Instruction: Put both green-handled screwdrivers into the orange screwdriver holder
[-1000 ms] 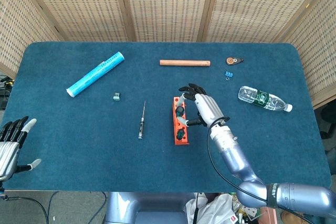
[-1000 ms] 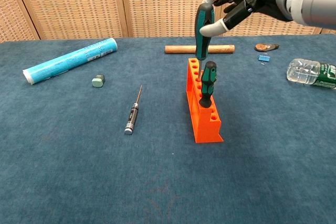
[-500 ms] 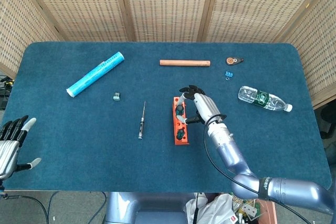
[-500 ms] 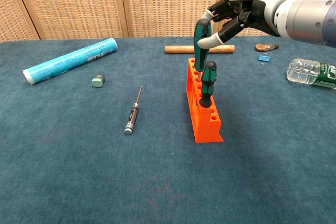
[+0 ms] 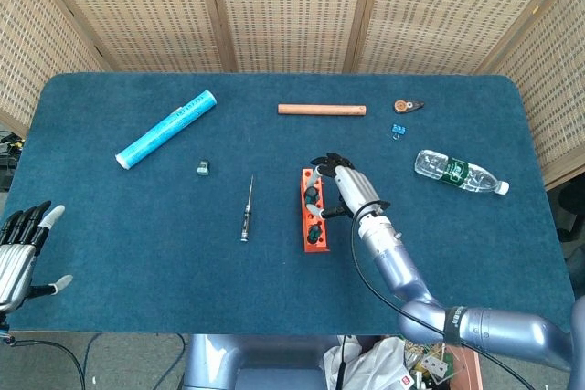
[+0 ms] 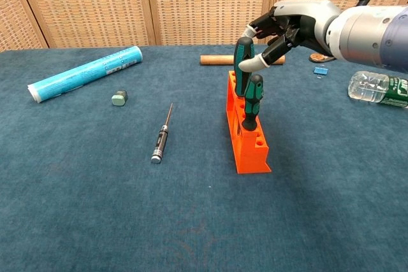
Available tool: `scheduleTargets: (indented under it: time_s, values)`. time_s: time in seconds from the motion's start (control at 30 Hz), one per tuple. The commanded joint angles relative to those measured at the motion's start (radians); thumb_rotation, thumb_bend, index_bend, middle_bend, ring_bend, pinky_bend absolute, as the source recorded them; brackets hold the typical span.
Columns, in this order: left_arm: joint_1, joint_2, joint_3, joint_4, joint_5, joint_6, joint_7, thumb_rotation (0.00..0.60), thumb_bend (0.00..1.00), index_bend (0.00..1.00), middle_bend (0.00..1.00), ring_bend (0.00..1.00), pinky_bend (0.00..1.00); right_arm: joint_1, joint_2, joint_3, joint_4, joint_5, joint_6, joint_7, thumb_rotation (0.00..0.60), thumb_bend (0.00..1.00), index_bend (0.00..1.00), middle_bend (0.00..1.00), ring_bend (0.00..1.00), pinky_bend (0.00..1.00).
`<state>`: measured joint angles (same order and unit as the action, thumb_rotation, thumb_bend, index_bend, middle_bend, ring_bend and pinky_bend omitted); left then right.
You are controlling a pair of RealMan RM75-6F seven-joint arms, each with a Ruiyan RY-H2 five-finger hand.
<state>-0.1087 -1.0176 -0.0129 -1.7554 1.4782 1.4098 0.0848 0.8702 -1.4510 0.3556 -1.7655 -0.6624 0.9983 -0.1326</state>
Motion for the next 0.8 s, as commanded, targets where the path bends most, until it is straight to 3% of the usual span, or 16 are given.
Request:
scheduleTargets:
  time_s: [0.03, 0.33, 0.53, 0.8]
  values:
    - [-0.001, 0.001, 0.000, 0.000, -0.001, -0.001, -0.001, 0.600, 0.00, 0.00, 0.00, 0.00, 0.00, 0.000, 0.000, 0.000, 0.002, 0.001, -0.003, -0.001, 0.600, 0.40, 0.67, 0.18, 0.00, 0.04]
    - [-0.002, -0.001, 0.000, 0.001, -0.004, -0.004, 0.003, 0.600, 0.00, 0.00, 0.00, 0.00, 0.00, -0.006, 0.007, -0.001, 0.010, -0.007, -0.037, 0.023, 0.600, 0.34, 0.65, 0.18, 0.00, 0.04]
    - [-0.004, -0.003, -0.001, 0.001, -0.009, -0.007, 0.010, 0.600, 0.00, 0.00, 0.00, 0.00, 0.00, -0.009, 0.010, -0.008, 0.022, -0.031, -0.057, 0.036, 0.600, 0.26, 0.49, 0.18, 0.00, 0.04]
    - [-0.004, -0.004, -0.001, 0.001, -0.009, -0.005, 0.011, 0.600, 0.00, 0.00, 0.00, 0.00, 0.00, -0.013, 0.012, -0.011, 0.023, -0.047, -0.062, 0.047, 0.600, 0.22, 0.45, 0.18, 0.00, 0.04]
